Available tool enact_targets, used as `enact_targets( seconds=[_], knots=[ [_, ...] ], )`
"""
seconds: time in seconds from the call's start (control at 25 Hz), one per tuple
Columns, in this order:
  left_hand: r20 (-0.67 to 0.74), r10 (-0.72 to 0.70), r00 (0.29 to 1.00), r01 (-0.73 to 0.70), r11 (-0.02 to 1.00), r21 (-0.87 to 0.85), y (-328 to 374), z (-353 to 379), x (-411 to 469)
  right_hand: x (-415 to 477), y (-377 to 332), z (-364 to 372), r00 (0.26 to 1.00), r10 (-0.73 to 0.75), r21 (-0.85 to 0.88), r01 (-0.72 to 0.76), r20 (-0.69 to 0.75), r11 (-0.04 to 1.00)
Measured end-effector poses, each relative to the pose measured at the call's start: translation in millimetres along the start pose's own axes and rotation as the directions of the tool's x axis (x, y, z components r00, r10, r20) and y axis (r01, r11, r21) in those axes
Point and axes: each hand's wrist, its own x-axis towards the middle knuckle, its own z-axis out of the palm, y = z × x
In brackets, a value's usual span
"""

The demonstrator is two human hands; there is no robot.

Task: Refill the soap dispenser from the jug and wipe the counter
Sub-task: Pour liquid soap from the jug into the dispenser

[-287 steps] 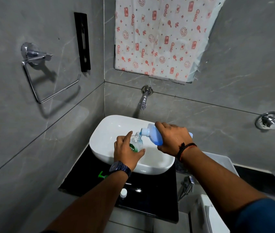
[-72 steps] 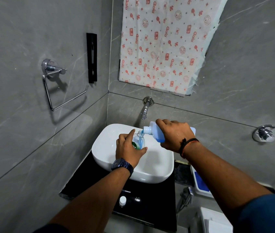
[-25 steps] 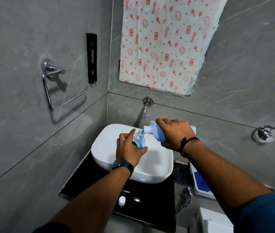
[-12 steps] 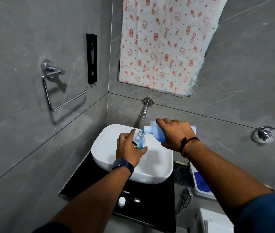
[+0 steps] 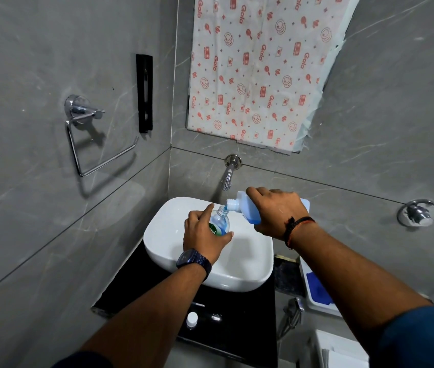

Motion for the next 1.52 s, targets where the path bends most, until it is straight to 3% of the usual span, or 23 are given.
enact_targets(
  seconds=[1.52],
  knots=[
    [-0.022,0.026,0.999,-0.027,0.999,-0.028,0.8,-2.3,0.3,0.6,2.1,1.7,1.0,-0.002,-0.003,0.002,-0.026,1.0]
  ],
)
